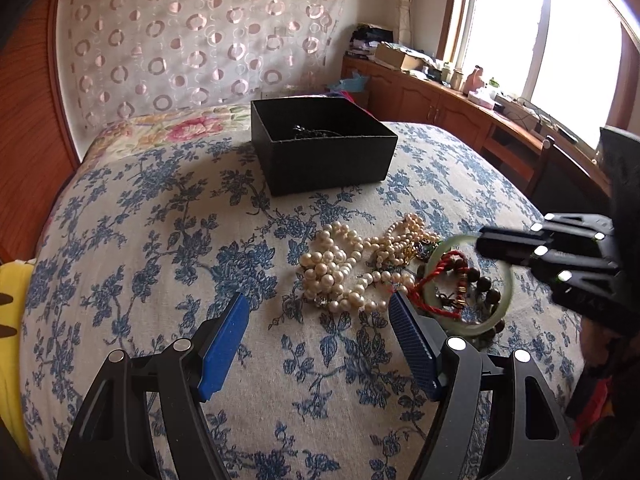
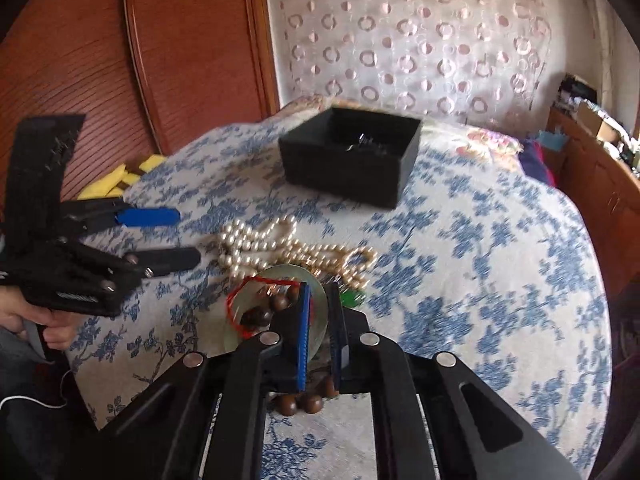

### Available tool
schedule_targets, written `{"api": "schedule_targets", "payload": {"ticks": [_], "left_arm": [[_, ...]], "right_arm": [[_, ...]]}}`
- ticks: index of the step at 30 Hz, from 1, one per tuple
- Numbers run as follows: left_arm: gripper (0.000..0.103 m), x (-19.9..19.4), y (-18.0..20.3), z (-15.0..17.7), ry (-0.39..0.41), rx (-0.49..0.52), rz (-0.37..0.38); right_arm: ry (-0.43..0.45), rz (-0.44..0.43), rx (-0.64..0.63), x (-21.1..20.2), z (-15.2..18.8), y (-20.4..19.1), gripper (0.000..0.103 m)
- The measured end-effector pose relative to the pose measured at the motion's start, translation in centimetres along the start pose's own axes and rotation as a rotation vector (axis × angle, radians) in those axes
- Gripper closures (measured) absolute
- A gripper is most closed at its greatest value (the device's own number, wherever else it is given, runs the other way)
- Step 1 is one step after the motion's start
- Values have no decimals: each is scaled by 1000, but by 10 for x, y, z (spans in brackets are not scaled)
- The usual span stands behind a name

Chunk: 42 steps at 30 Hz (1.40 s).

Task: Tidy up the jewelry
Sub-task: 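Move the right tool back to the pile and grasp the green jade bangle, then grasp the pearl necklace with the left tool while the right tool lifts the jade bangle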

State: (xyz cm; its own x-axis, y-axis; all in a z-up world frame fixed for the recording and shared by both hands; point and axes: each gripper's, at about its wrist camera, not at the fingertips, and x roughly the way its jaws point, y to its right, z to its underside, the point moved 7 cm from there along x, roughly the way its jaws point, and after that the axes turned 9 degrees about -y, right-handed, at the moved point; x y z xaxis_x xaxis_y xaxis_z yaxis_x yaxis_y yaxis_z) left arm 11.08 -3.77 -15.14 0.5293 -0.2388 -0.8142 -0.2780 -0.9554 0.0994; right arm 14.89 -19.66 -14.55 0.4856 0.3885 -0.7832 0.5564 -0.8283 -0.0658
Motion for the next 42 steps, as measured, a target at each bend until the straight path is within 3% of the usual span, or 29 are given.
{"api": "schedule_targets", "payload": {"ticks": [9, 22, 28, 32, 42], "left_arm": [[47, 13, -1, -14, -21, 2, 11], [47, 20, 9, -19, -23, 26, 12], [65, 36, 1, -25, -68, 7, 29], [90, 39, 0, -25, -73, -12, 60], [90, -6, 2, -42, 50, -13, 44]], "right_arm": [[90, 53, 8, -31, -16, 15, 93], [101, 93, 48, -43, -14, 40, 93], [80, 81, 56, -32, -8, 41, 93], [67, 68, 49, -25, -5, 37, 93], [71, 73, 38, -24, -13, 38, 93]]}}
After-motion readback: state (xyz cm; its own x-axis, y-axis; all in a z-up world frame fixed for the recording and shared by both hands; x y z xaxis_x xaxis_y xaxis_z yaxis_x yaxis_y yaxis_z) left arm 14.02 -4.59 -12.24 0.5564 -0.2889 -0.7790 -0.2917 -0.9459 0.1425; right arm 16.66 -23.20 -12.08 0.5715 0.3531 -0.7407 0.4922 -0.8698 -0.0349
